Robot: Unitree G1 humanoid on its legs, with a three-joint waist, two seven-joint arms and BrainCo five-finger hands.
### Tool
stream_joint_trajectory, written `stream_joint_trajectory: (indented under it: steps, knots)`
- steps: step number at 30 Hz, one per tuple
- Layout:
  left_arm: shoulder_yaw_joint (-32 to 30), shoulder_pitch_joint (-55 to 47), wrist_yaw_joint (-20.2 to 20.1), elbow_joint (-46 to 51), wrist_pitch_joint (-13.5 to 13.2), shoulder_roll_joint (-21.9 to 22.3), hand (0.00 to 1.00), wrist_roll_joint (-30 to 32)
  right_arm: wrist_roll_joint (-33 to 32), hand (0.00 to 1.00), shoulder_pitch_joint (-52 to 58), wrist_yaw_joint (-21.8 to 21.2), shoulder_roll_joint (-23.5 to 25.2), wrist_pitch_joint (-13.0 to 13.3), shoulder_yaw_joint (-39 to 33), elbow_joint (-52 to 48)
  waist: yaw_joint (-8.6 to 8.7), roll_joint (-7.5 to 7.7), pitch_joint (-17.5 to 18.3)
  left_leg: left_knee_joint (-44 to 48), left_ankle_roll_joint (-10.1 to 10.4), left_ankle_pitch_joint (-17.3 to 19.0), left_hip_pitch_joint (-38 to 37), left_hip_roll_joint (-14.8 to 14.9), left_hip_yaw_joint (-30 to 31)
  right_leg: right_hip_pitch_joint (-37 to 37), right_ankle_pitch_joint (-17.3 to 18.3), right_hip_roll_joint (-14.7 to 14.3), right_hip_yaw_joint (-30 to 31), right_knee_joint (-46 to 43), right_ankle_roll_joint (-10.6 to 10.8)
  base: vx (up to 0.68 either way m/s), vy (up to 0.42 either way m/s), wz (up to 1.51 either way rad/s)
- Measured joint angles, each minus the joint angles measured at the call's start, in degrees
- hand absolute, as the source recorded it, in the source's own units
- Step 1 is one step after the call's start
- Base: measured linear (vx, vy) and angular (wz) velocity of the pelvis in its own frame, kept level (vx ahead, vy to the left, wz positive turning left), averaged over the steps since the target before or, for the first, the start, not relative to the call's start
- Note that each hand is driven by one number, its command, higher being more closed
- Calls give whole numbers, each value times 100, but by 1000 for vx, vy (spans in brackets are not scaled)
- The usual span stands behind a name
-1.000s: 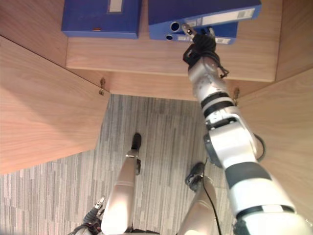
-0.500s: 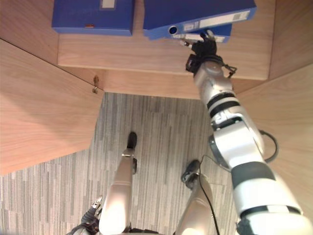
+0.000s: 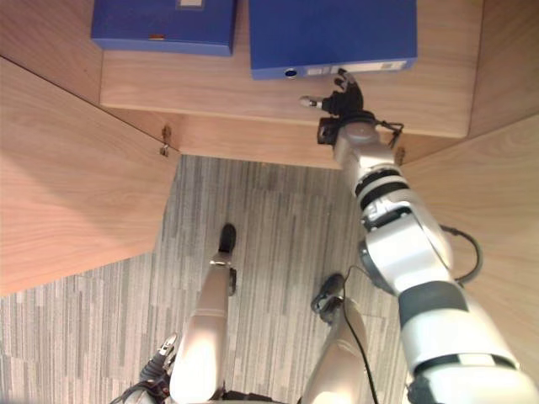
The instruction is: Walk over to the cabinet, pick up the folder, carry it to the office cabinet, place the folder inside the office cabinet, then close the office cabinet door
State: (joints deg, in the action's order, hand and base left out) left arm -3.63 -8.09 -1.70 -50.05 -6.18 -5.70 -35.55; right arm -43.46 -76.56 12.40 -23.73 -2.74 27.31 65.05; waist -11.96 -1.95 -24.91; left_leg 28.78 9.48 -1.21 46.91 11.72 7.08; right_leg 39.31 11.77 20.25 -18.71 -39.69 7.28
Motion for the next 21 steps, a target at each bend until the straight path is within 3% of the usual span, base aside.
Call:
stream_joint_trajectory:
  steps: [12, 21]
  knots:
    - [-87, -3, -36, 15, -1, 43, 0, 0, 449, 0, 0, -118, -99, -1, -81, -72, -9, -5, -73, 127, -5, 46, 75, -56, 12, 53, 15, 56, 18, -66, 19, 16, 33, 1]
    - [-87, -36, -57, 136, -46, 72, 0, 1, 1338, 0, -3, -454, -217, -65, -104, -741, -16, -53, -167, 181, -41, 89, 112, -55, 4, 76, 15, 59, 24, -70, 21, 15, 20, -1]
